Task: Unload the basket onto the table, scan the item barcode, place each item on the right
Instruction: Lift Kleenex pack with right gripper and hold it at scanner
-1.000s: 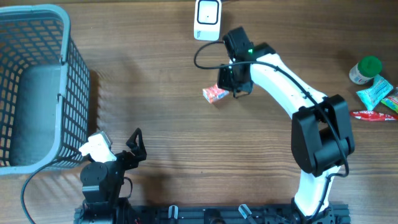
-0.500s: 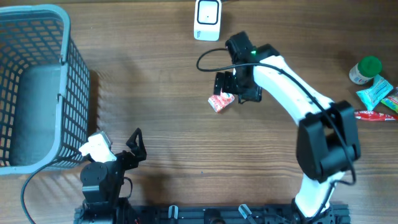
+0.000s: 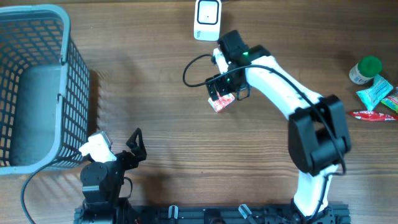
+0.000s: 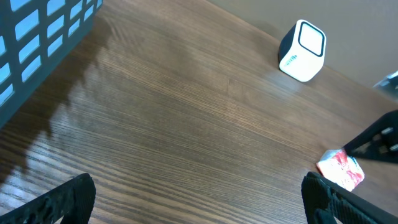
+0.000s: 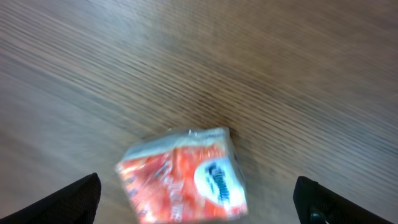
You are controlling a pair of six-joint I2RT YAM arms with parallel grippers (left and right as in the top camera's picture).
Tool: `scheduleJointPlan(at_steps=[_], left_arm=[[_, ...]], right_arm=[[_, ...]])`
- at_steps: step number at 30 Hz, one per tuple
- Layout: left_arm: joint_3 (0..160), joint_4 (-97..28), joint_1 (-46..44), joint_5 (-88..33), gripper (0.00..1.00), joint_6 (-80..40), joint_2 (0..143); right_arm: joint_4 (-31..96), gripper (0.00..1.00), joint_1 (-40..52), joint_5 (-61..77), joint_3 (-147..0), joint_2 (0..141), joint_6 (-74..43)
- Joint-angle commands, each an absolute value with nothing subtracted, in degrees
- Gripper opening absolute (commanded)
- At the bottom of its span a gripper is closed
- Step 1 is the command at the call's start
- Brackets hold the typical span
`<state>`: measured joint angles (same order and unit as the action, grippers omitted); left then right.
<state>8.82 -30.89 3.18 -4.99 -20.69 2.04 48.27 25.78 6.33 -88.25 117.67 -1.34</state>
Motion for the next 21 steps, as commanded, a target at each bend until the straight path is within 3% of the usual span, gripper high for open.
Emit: scheduleJointPlan(at_steps=[1,17,21], left_arm=[[8.5,-30.8,3.6,-4.5,1.00,-20.1,1.9],[8.5,-30.8,3.6,-4.5,1.00,-20.2,1.9],[8.5,-30.8,3.6,-4.5,1.00,-20.1,1.9]], right_arm=[[46.8,1.00,28.2,3.6,-88.8,121.5,2.7],[51.0,1.00,31.3,-5.5,-88.8,126.8,-0.3],[52.1,0.90,31.3,-5.6,-88.9,126.7,-1.5]])
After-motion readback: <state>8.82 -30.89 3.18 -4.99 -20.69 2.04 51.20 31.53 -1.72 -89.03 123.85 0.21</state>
